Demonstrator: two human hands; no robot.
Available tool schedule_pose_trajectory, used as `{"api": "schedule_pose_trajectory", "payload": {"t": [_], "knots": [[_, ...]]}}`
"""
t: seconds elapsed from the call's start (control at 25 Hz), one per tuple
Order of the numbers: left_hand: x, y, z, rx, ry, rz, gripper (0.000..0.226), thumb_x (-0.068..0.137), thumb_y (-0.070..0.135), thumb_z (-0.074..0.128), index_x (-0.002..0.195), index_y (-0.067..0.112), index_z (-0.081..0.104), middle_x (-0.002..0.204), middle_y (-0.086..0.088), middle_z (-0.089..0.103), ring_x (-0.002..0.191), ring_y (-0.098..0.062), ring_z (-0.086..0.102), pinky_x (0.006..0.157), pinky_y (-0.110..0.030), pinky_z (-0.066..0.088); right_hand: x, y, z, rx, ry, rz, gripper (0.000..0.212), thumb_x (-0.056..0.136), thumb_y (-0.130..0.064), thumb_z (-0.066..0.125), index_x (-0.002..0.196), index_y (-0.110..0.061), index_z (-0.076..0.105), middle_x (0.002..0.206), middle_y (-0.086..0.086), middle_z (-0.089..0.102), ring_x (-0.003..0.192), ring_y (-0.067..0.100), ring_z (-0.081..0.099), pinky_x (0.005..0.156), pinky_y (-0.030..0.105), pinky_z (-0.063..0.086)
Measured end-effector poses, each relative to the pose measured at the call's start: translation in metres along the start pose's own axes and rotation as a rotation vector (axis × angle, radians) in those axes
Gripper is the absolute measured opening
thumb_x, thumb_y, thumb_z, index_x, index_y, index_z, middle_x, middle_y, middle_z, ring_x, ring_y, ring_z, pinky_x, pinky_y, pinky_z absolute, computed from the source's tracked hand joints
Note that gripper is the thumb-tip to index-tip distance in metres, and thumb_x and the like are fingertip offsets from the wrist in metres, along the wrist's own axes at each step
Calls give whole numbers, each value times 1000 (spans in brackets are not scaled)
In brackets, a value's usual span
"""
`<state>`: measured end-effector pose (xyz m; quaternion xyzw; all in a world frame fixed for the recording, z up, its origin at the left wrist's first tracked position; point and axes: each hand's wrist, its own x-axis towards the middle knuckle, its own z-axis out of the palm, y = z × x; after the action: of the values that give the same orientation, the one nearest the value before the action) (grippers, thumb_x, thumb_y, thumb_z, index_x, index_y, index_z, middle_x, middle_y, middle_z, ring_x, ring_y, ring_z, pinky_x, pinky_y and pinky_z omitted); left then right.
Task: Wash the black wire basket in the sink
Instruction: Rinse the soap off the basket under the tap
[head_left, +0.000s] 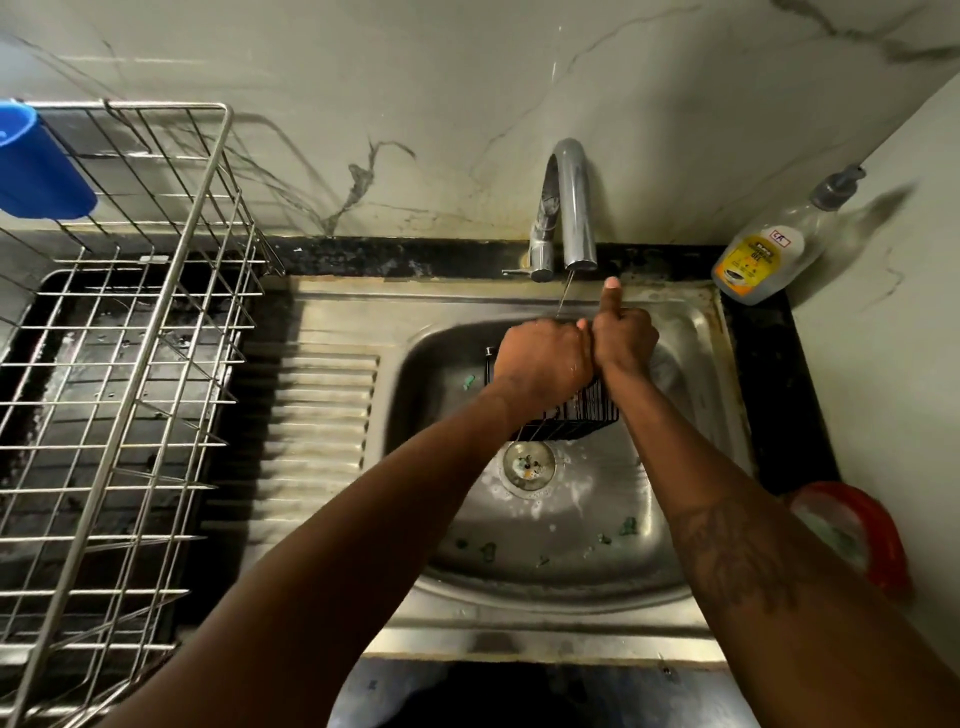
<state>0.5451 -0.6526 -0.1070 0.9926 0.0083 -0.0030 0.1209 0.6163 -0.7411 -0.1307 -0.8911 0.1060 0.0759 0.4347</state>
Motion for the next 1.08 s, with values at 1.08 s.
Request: {"api": "schedule_pose_trajectory", "payload": {"t": [1.08], "knots": [[4, -20, 13, -755, 455, -730, 53, 107, 41, 39, 89, 2, 71, 80, -14, 70, 74, -22, 65, 68, -28, 41, -22, -11, 11, -497, -8, -718, 65, 105, -56, 29, 92, -15, 77, 88, 12, 76, 88, 33, 69, 86, 39, 47]]}}
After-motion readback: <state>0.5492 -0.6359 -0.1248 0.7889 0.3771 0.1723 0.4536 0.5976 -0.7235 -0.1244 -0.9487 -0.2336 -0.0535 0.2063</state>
